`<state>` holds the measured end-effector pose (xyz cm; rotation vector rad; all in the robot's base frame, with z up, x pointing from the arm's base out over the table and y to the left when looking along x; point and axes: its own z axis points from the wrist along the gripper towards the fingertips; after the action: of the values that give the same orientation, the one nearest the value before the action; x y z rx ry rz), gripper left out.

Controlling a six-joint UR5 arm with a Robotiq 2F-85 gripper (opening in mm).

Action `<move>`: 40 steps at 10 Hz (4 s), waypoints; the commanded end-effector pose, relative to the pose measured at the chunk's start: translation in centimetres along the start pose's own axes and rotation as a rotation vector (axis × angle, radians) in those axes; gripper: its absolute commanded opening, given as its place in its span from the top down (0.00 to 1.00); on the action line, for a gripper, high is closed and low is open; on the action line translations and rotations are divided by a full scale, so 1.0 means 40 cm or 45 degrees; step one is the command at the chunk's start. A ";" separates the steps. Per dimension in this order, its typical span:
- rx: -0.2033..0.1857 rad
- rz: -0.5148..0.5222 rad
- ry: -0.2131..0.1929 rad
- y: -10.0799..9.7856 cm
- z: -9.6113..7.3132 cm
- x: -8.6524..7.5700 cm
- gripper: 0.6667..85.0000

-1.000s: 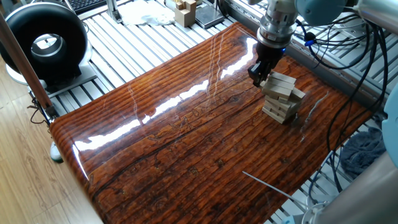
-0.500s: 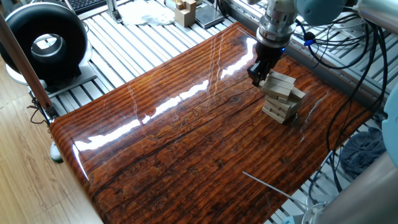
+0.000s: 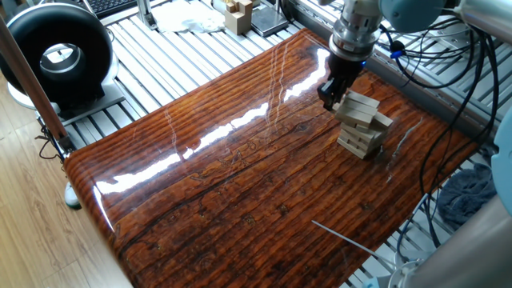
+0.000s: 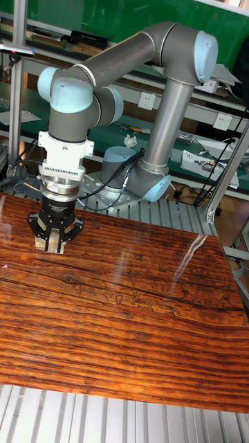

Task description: Play Jenga

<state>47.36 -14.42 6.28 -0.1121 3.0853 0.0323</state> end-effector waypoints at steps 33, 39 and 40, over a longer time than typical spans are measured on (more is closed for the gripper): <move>-0.016 -0.023 0.017 -0.008 -0.007 0.052 0.99; -0.008 -0.004 0.032 -0.014 -0.009 0.062 0.99; -0.004 0.000 0.032 -0.016 -0.010 0.062 0.99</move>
<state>44.84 -15.25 6.36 -0.1327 3.1140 0.0286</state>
